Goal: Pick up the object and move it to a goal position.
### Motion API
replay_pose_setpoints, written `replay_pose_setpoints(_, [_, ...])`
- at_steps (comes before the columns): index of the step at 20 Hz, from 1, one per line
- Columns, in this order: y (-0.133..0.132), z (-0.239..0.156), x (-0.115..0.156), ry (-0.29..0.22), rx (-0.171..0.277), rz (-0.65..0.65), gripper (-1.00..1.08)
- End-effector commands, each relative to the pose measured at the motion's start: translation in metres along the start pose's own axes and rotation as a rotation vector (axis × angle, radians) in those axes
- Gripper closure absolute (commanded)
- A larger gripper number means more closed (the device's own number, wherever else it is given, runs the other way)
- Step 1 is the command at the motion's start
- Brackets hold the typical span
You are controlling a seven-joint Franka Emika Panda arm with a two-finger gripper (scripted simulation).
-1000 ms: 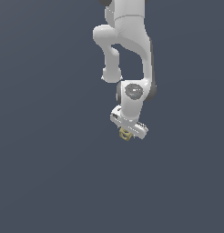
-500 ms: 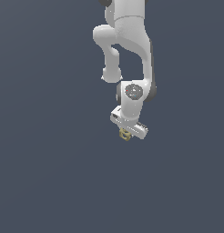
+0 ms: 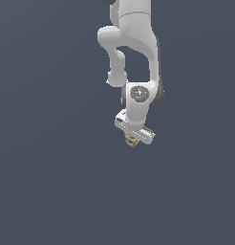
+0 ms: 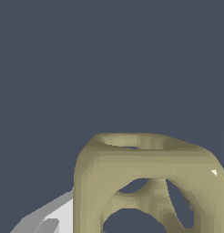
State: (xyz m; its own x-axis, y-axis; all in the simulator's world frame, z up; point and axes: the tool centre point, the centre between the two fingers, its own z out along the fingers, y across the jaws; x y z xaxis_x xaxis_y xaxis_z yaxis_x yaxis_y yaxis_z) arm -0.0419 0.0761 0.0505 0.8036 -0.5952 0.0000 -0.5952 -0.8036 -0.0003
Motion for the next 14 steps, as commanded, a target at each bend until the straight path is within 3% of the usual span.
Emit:
replay_pose_setpoints(1, [0.004, -0.009, 0.002, 0.001, 0.001, 0.000, 1.08])
replay_pose_setpoints(14, [0.051, -0.110, 0.022, 0.000, 0.001, 0.001, 1.08])
